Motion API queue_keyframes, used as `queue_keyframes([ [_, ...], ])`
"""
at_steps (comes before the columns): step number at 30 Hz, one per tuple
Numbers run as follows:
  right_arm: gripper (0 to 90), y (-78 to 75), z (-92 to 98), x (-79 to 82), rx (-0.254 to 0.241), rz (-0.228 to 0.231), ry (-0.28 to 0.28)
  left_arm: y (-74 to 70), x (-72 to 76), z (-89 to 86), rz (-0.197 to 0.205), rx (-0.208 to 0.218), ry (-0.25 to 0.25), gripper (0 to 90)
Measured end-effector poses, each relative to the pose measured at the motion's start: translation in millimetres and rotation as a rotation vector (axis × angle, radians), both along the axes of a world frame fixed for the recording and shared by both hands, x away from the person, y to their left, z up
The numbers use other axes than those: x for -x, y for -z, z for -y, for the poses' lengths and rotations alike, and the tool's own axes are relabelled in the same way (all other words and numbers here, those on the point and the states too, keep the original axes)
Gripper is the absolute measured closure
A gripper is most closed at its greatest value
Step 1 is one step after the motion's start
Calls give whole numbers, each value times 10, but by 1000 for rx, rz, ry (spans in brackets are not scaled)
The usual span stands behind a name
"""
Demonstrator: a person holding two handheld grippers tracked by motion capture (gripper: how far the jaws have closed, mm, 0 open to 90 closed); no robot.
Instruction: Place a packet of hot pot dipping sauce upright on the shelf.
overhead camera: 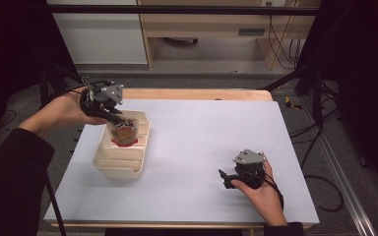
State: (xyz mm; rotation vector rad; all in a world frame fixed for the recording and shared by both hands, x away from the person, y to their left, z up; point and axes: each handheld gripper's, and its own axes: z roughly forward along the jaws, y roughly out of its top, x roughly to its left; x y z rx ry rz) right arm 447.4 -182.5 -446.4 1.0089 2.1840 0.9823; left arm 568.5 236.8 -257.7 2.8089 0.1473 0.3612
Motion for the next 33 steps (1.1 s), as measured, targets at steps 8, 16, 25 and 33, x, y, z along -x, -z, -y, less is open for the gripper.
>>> queue_keyframes([
  [8, 52, 8, 3, 1, 3, -6, -2, 138, -95, 8, -26, -18, 8, 761],
  [16, 53, 5, 26, -2, 2, -4, 1, 236, -78, 9, -40, -6, 21, 761],
  [25, 53, 7, 25, -1, 11, -1, -3, 306, -34, 48, -54, -22, 32, 761],
  [33, 53, 6, 33, 0, 16, -1, -6, 363, -32, 61, -55, -31, 36, 761],
])
